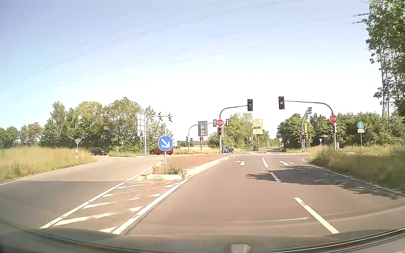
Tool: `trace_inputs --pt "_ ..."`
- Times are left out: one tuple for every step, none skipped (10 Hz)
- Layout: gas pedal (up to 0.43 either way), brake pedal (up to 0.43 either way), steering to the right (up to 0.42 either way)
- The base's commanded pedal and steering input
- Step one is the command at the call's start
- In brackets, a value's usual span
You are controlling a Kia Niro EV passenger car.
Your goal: Follow the waypoints while adhering to traffic rules and regulations
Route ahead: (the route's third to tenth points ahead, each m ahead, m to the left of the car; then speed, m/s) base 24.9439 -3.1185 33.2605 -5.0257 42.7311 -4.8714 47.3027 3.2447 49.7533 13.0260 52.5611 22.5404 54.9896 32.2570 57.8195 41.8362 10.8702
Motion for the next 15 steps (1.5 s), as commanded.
trace_inputs --pt "0.000 0.299 0.026" --pt "0.000 0.305 0.028" --pt "0.000 0.311 0.029" --pt "0.000 0.317 0.030" --pt "0.000 0.317 0.031" --pt "0.000 0.323 0.032" --pt "0.000 0.329 0.035" --pt "0.000 0.329 0.038" --pt "0.000 0.329 0.041" --pt "0.000 0.329 0.043" --pt "0.000 0.335 0.043" --pt "0.000 0.335 0.044" --pt "0.000 0.335 0.044" --pt "0.000 0.335 0.044" --pt "0.000 0.335 0.045"
